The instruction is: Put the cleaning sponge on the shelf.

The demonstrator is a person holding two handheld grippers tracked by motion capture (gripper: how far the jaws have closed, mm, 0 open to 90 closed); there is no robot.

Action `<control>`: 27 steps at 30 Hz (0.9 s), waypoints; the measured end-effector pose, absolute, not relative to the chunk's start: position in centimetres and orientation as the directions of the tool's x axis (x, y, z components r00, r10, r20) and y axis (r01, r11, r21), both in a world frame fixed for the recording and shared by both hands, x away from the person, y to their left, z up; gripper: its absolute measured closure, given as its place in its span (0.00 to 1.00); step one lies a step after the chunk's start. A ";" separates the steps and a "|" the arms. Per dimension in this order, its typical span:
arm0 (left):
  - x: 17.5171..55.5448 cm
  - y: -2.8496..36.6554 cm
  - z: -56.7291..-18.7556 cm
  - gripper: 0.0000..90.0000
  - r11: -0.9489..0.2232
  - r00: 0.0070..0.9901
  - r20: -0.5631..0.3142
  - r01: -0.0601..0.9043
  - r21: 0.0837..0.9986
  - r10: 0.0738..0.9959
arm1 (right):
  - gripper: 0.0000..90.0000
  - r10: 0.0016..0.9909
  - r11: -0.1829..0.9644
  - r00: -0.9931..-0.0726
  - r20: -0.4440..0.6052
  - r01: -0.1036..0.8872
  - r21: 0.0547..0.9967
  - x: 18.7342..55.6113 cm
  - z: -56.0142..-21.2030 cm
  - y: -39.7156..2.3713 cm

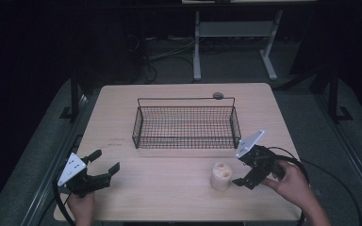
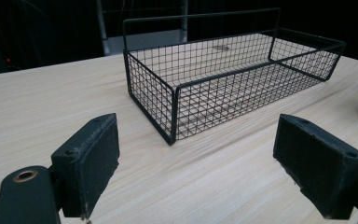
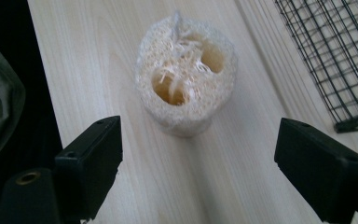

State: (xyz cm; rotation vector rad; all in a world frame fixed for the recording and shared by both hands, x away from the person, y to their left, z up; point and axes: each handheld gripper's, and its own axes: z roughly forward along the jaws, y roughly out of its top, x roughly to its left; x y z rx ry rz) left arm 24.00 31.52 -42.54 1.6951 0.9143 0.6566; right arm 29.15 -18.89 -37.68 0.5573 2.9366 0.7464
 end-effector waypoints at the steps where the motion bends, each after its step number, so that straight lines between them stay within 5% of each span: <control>1: 24.0 31.5 -42.5 0.15 -0.156 0.558 -0.012 0.253 0.955 0.830 | 0.16 0.353 0.819 -0.935 0.030 0.324 0.473 29.2 -37.7 -18.7; 27: 24.0 31.5 -42.5 0.15 -0.154 0.560 -0.013 0.250 0.956 0.828 | 0.16 0.305 0.842 -0.949 0.082 0.309 0.442 30.6 -38.7 -15.6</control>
